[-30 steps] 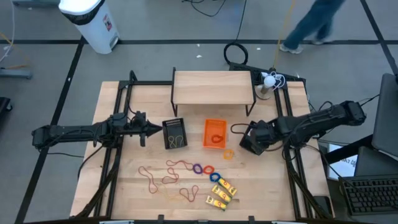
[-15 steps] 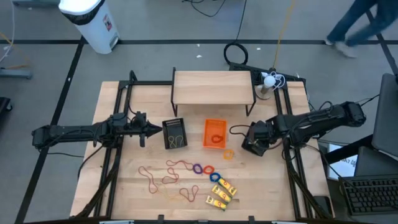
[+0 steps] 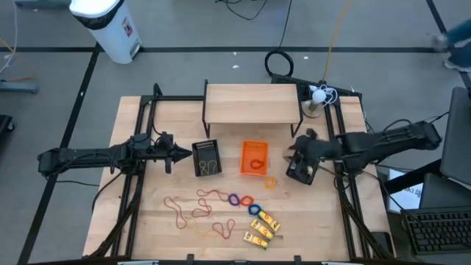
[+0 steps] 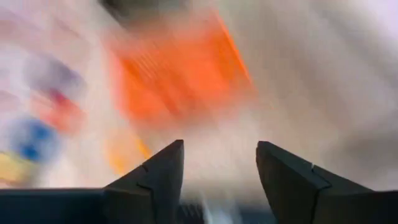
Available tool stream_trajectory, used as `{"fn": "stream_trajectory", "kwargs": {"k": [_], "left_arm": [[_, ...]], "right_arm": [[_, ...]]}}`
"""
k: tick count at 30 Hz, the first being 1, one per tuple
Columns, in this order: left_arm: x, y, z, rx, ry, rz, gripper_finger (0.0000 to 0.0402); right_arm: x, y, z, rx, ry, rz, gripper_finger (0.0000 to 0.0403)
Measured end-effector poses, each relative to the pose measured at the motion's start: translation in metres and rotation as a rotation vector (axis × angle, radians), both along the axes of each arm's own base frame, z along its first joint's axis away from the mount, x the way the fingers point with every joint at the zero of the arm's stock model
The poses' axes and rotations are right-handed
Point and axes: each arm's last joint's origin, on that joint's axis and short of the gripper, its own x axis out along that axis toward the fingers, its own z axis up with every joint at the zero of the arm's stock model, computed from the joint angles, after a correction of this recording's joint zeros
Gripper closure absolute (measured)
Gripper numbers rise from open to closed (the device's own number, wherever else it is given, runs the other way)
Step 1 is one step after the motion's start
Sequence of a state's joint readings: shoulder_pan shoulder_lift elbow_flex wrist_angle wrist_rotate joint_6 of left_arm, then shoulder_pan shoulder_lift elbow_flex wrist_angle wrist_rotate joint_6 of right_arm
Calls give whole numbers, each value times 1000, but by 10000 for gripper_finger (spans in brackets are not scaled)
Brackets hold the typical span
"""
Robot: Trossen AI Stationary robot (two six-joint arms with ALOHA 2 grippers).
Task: Pick & Place Office Desk Supplies
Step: Put the red rubber band into the left black bin
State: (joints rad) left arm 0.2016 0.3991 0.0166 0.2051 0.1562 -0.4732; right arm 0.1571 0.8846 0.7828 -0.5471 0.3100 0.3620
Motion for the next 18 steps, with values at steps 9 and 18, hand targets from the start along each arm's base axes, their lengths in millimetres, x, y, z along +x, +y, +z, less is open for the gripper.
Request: {"fn": "stream_trajectory", "kwargs": {"k": [9, 18], "left_arm": [[0, 0, 0, 9, 0, 5, 378], [0, 1, 0, 104, 5, 0, 378]], "right_arm": [[-37, 5, 11, -103, -617, 307, 298], [-62, -8, -40, -7, -797, 228, 389]]}}
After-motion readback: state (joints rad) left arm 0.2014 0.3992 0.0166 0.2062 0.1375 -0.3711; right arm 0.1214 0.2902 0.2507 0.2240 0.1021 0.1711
